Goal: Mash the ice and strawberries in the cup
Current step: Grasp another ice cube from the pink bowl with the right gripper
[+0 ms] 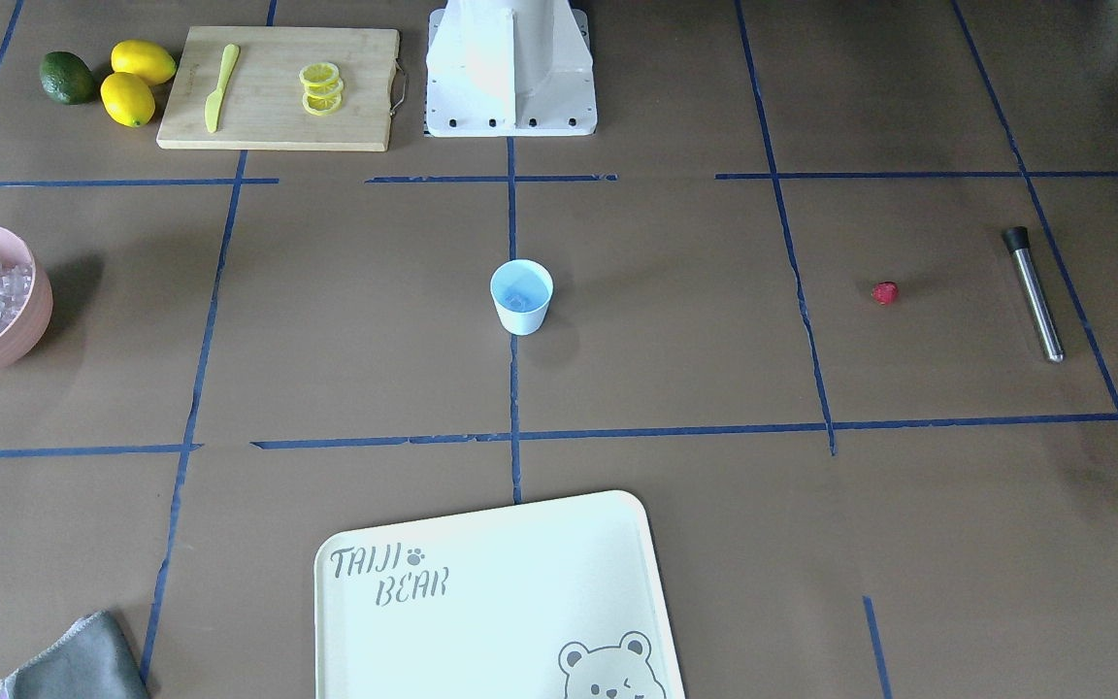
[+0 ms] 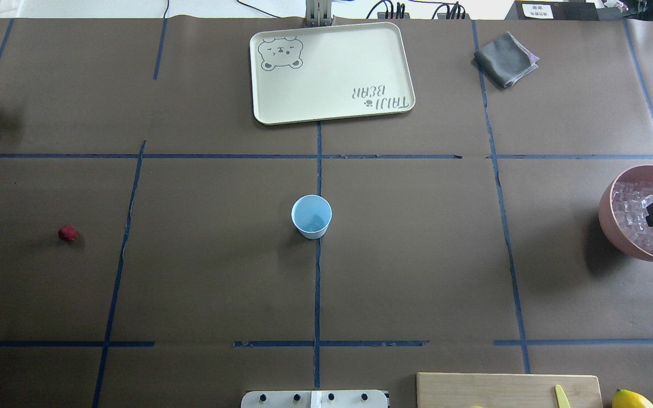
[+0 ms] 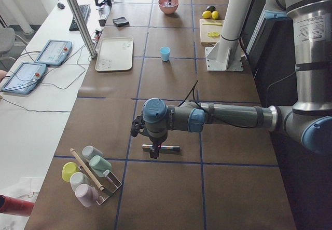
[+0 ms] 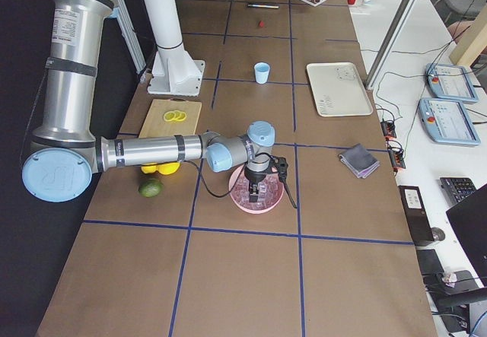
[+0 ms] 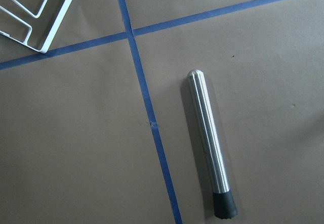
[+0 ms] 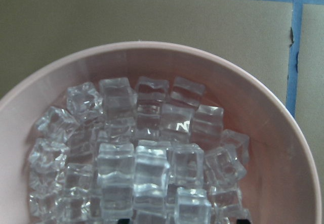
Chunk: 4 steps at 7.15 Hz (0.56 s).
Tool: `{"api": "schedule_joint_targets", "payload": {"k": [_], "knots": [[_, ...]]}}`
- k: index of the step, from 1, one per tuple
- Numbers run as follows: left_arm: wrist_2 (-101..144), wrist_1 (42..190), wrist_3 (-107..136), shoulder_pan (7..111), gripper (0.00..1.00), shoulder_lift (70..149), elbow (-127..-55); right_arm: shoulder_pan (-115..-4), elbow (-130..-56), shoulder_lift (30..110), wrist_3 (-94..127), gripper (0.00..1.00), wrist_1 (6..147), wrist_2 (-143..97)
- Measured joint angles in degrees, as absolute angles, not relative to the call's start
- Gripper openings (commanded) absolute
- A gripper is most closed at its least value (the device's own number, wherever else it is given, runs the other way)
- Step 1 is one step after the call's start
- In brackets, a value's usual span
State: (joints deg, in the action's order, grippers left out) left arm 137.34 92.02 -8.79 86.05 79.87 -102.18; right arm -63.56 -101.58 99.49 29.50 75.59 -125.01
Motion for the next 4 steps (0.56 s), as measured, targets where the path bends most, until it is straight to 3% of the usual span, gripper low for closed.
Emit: {"api": "schedule_joint_targets", "payload": {"k": [2, 4], "knots": [[137.3, 92.0, -8.8, 86.0, 1.00, 79.7, -102.3, -63.6, -101.4, 99.4, 29.6, 0.01, 75.6, -124.3], [137.3, 92.0, -8.8, 86.0, 1.00, 79.7, -102.4, -63.9, -101.5, 99.5, 29.3, 0.00, 75.5, -124.1]]}}
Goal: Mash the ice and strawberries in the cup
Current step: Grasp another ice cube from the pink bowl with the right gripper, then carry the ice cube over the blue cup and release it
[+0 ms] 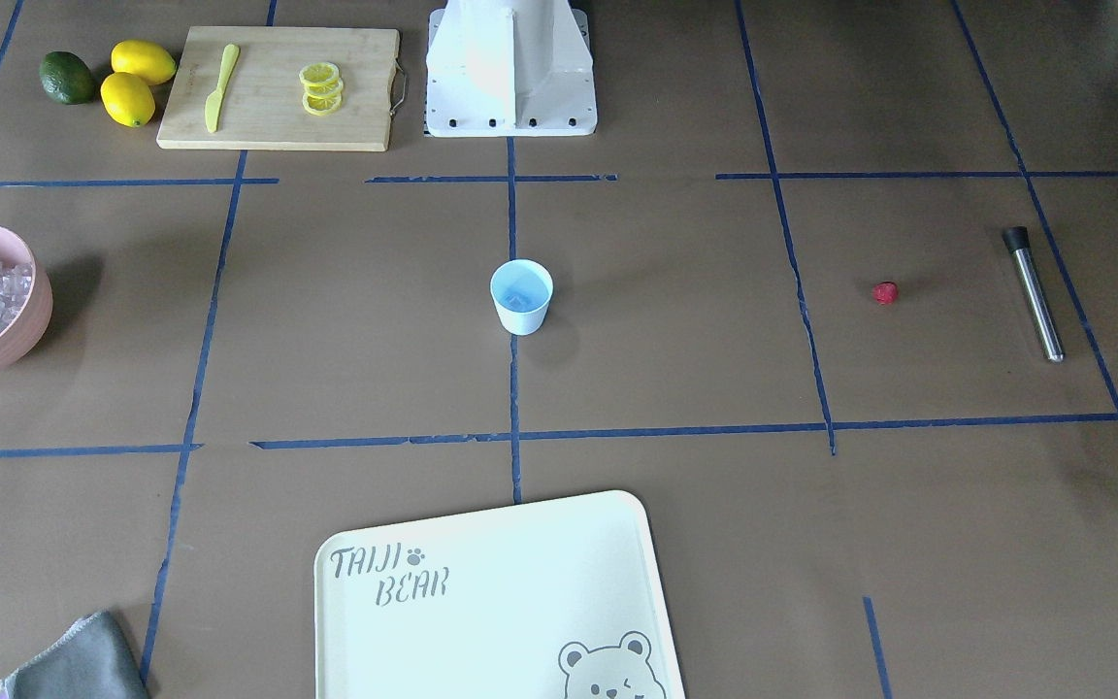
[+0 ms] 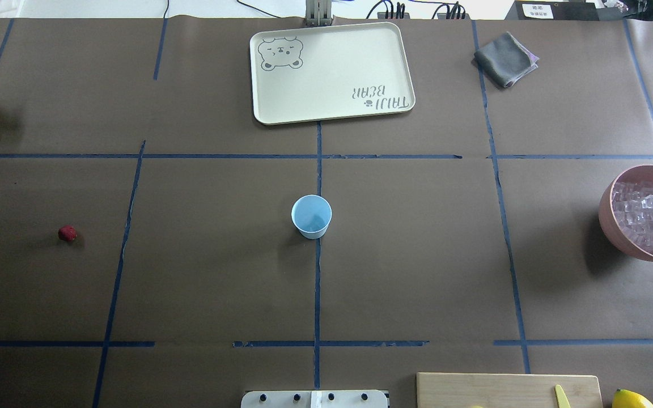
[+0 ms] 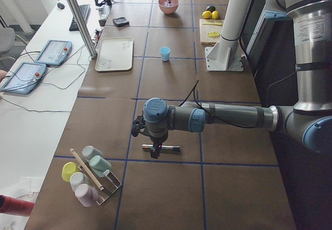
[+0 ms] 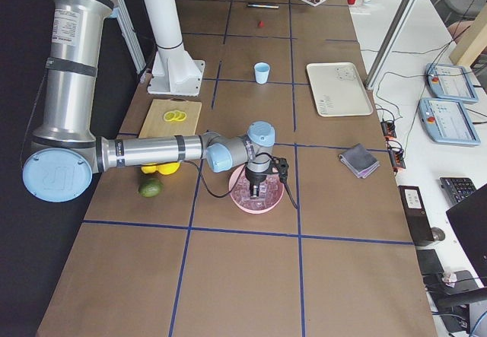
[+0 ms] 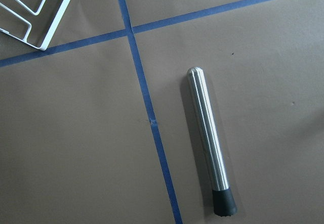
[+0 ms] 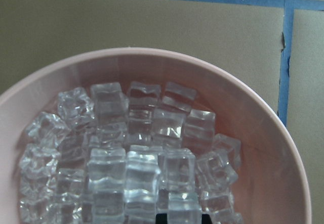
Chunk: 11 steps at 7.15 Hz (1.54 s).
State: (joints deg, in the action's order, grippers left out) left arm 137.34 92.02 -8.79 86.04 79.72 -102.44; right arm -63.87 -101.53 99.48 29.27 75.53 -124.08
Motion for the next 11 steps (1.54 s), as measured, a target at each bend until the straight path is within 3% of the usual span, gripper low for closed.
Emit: {"api": "schedule_joint_targets", "payload": {"k": [3, 6, 8, 11], "knots": [[137.4, 92.0, -8.8, 86.0, 1.00, 79.7, -102.7, -65.7, -109.4, 101.4, 31.0, 0.00, 76.4, -127.1], [137.4, 92.0, -8.7, 86.0, 1.00, 79.7, -103.0, -63.6, -119.7, 98.7, 51.9, 0.00, 76.3, -139.2], [137.4, 92.0, -8.8, 86.0, 1.00, 79.7, -103.0, -53.9, -119.7, 84.9, 75.5, 0.00, 76.3, -138.8], [137.4, 92.0, -8.8, 86.0, 1.00, 80.0, -102.9, -37.2, -109.5, 61.5, 102.6, 0.02, 76.8, -123.9]]}}
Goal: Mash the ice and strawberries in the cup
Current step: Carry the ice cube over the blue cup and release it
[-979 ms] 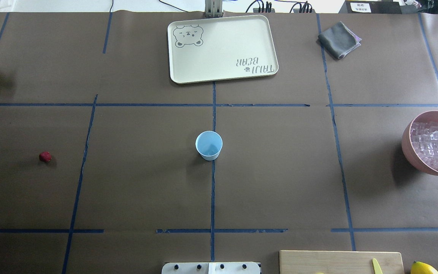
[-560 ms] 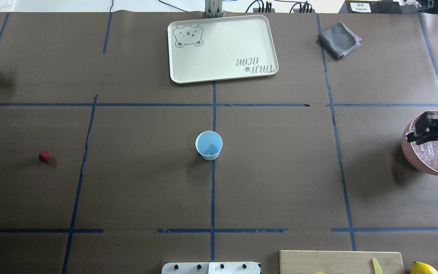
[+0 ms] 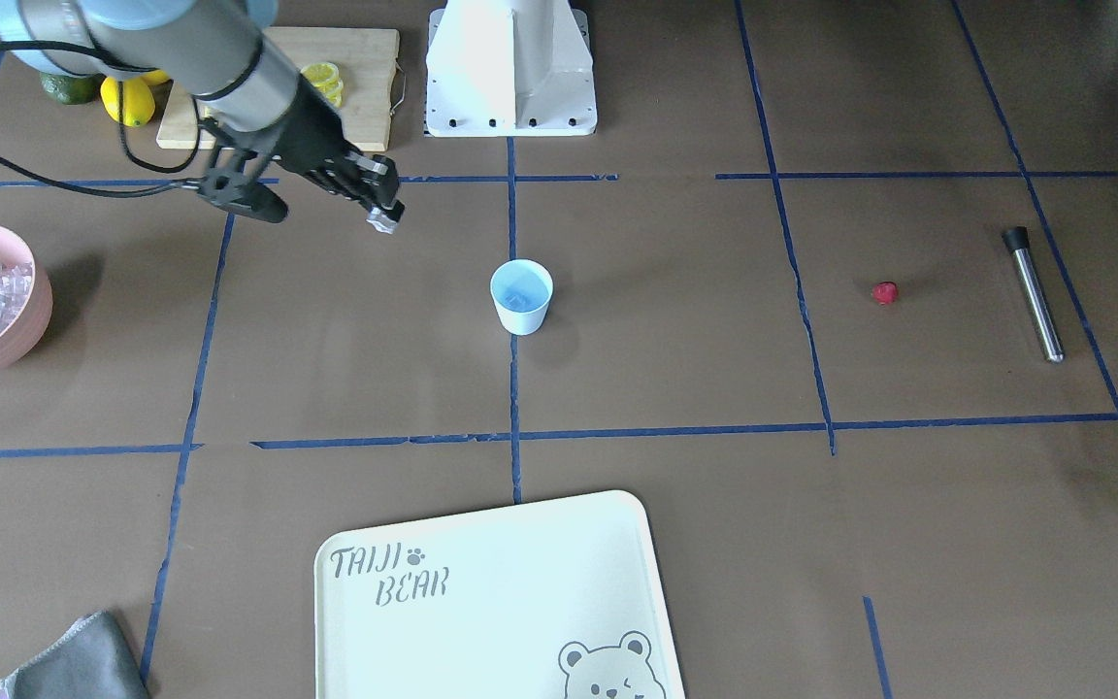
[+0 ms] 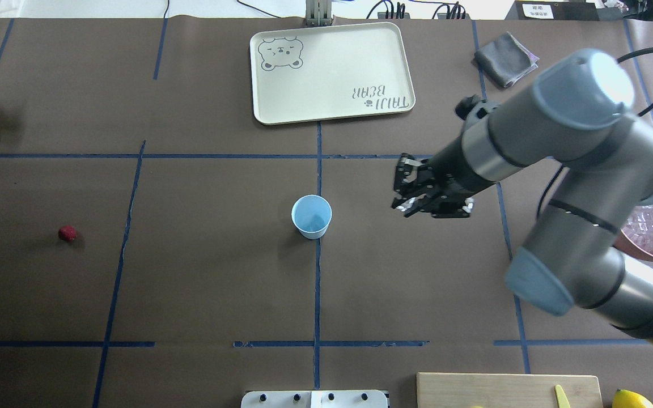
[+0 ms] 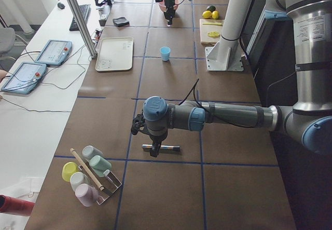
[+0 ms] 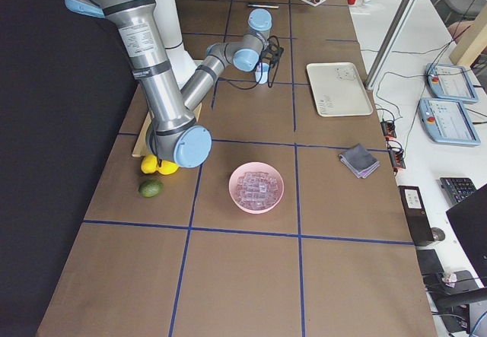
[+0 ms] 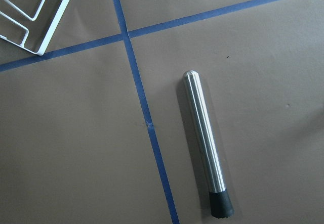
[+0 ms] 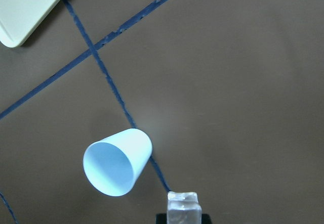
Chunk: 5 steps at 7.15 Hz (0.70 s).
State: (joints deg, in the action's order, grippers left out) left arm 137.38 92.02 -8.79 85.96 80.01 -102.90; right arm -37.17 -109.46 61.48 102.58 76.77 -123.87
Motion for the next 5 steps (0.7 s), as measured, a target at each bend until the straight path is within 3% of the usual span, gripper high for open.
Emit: {"api": "schedule_joint_targets", "payload": {"k": [3, 5], "knots": [[137.4, 92.0, -8.8, 86.0, 1.00, 80.1, -103.1, -30.9, -96.6, 50.4, 106.9, 0.02, 76.2, -114.7], [137.4, 92.0, -8.7, 86.0, 1.00, 80.3, -103.1, -30.4, -94.2, 48.8, 107.1, 0.09, 76.2, -113.6]]}}
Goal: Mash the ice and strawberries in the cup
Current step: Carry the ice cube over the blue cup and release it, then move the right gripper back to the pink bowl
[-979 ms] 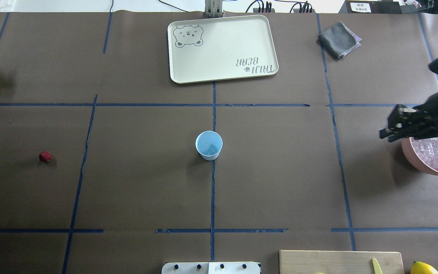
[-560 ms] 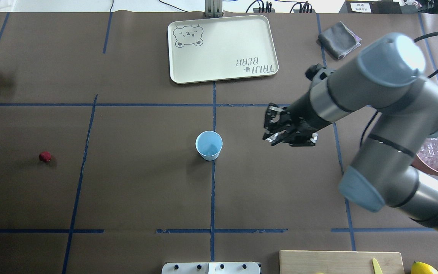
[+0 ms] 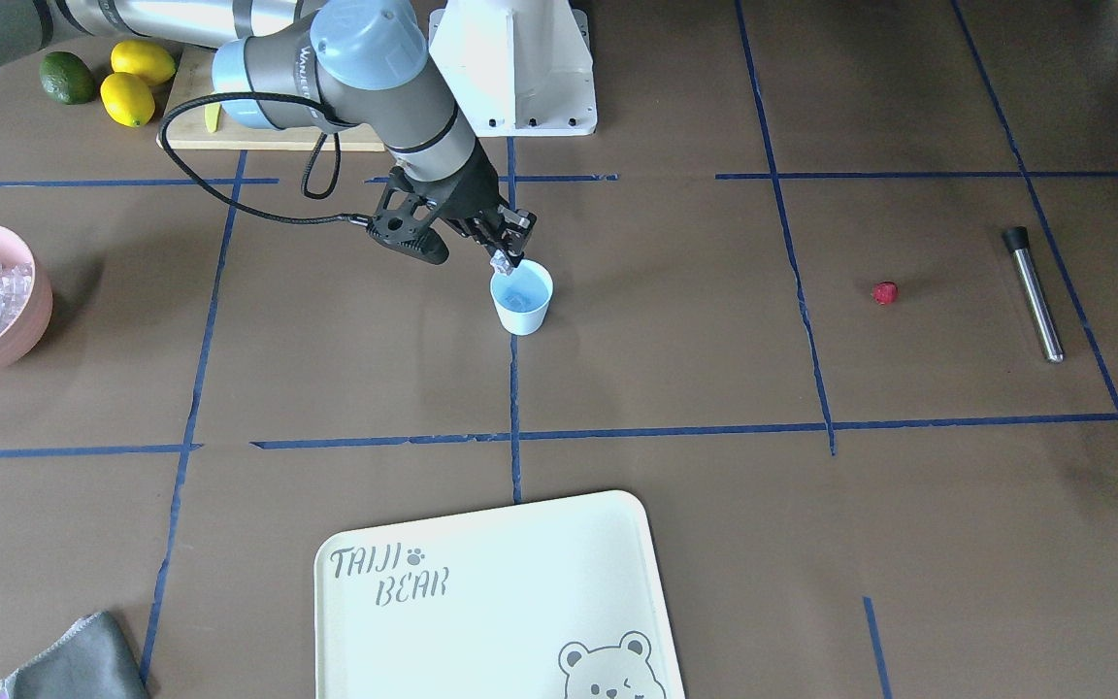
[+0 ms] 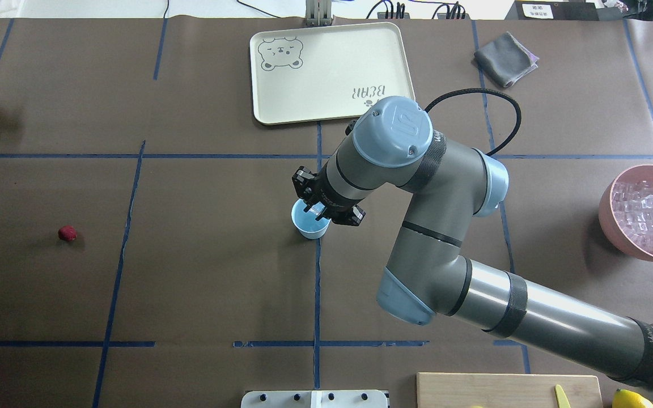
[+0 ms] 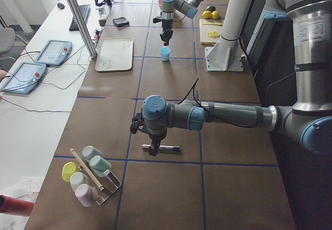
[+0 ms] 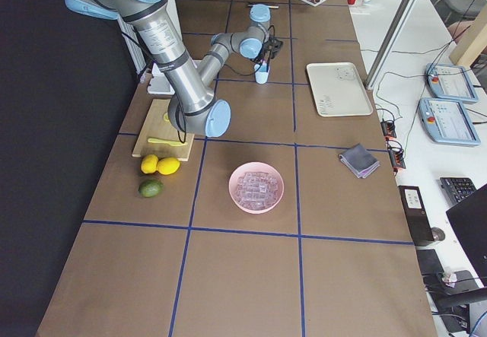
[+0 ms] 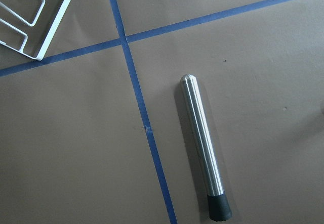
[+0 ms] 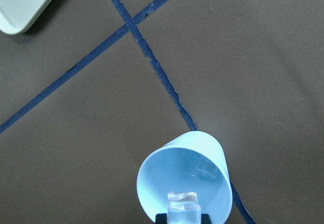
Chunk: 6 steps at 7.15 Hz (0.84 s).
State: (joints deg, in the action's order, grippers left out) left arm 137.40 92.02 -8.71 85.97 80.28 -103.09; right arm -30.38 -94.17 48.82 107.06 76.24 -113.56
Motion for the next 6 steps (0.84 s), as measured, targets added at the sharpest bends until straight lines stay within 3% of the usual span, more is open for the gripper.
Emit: {"api": "schedule_joint_targets", "payload": {"k": [2, 3, 6], "knots": [[137.4, 92.0, -8.7, 86.0, 1.00, 80.4, -103.1, -30.3, -93.1, 48.7, 107.0, 0.55, 76.4, -113.3], [137.4, 92.0, -8.7, 86.0, 1.00, 80.4, -103.1, -30.3, -92.9, 48.6, 107.2, 0.69, 76.4, -113.2], [137.4, 92.0, -8.7, 86.0, 1.00, 80.4, -103.2, -30.3, -92.7, 48.7, 107.1, 0.75, 76.5, -113.2]]}}
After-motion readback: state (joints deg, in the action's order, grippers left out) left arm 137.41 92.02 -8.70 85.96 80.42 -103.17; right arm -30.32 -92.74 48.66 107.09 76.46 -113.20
